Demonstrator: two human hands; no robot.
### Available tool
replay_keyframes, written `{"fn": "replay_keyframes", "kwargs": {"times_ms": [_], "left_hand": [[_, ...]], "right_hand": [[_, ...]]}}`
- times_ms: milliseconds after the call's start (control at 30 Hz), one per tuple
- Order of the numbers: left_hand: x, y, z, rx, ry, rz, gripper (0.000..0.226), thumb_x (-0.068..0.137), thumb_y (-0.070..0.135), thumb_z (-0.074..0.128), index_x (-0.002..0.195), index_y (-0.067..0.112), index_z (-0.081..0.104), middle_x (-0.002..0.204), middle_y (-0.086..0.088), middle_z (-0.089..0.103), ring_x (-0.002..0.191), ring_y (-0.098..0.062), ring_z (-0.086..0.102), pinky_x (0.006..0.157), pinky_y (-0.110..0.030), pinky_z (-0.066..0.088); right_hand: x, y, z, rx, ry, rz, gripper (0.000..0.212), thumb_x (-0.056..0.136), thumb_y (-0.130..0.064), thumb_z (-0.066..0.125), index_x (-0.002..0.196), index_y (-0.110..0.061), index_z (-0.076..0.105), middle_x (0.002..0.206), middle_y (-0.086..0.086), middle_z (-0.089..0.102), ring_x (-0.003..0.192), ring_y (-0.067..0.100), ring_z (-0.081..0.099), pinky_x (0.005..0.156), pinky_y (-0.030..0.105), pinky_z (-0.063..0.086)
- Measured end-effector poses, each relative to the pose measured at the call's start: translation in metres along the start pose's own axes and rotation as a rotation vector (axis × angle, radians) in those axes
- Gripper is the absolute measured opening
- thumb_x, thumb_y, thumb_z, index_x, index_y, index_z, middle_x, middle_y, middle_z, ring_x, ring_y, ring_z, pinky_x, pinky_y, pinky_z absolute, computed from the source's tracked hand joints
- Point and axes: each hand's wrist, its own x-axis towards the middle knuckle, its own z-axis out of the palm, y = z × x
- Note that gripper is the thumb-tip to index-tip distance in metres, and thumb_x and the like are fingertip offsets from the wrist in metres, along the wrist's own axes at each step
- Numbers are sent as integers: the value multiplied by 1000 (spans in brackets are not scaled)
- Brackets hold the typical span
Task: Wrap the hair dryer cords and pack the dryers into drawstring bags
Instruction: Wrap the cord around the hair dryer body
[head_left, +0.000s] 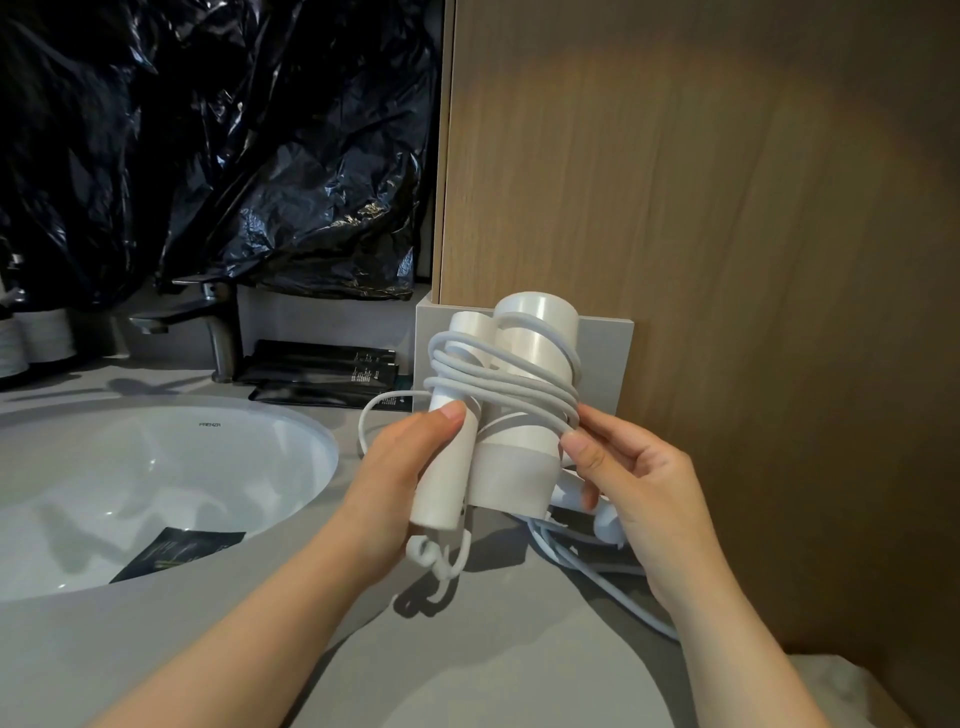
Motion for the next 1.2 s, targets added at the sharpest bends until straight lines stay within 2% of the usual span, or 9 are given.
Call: {"fn": "replay_keyframes", "kwargs": {"times_ms": [133, 233, 367, 467, 633, 833, 967, 1067, 1200], "left_hand": [[-1, -1, 1, -9, -10, -29, 71, 61, 56, 65, 97, -5, 57, 85, -17, 57, 80, -31, 53, 76, -46, 42], [0, -1, 1, -18, -23, -90, 40, 67, 42, 73, 89, 11, 64, 82, -13, 63, 80, -29, 59, 73, -39, 51], [5, 0, -1, 60, 10, -65, 42, 86, 36, 61, 108, 0, 64, 100, -22, 69, 88, -29, 69, 81, -43, 57], [8, 0, -5, 82, 58, -62, 33, 96, 25, 51, 109, -4, 62, 96, -23, 68, 83, -29, 66, 76, -43, 58], [8, -4, -3, 24, 92, -152, 32, 99, 21, 49, 109, -7, 59, 89, -21, 67, 76, -28, 65, 65, -37, 61], [7, -1, -2, -139, 125, -232, 21, 99, 17, 47, 103, 2, 61, 86, -18, 72, 70, -25, 70, 62, -36, 61], [6, -1, -1, -146, 129, -242, 20, 99, 18, 48, 105, 2, 59, 92, -20, 70, 70, -25, 71, 60, -35, 62], [6, -1, -1, -119, 128, -241, 19, 99, 17, 47, 102, 3, 60, 87, -18, 71, 68, -23, 70, 62, -35, 62], [4, -3, 0, -142, 91, -282, 25, 99, 16, 45, 103, -3, 61, 73, -14, 72, 61, -21, 70, 52, -30, 58]], "right_hand": [[0, 0, 0, -17, -15, 28, 34, 71, -36, 64, 102, -27, 70, 81, -13, 74, 57, 6, 63, 53, 11, 50], [1, 1, -2, -8, 7, 30, 28, 71, -34, 65, 97, -26, 70, 76, -12, 74, 56, 3, 62, 52, 9, 48], [3, 4, -5, -24, 55, 42, 22, 71, -31, 72, 93, -25, 72, 77, -7, 74, 52, 5, 60, 52, 14, 51], [4, 7, -4, -79, 72, 35, 28, 64, -39, 73, 88, -25, 74, 78, -5, 73, 50, 8, 59, 52, 15, 51], [7, 13, -7, -126, 93, 81, 31, 61, -44, 73, 88, -28, 75, 76, -17, 73, 57, 13, 66, 58, 21, 55], [7, 14, -9, -127, 98, 72, 21, 79, -28, 72, 99, -22, 75, 90, -6, 74, 61, 11, 67, 58, 20, 55], [8, 15, -9, -121, 109, 61, 13, 80, -27, 72, 93, -27, 74, 88, -9, 73, 66, 12, 70, 56, 18, 53], [7, 17, -10, -128, 105, 71, 11, 79, -28, 73, 90, -28, 75, 85, -12, 74, 67, 12, 70, 57, 17, 53], [1, 17, -18, -161, 107, 83, 12, 76, -29, 74, 88, -24, 76, 80, -10, 75, 67, 10, 70, 55, 14, 52]]}}
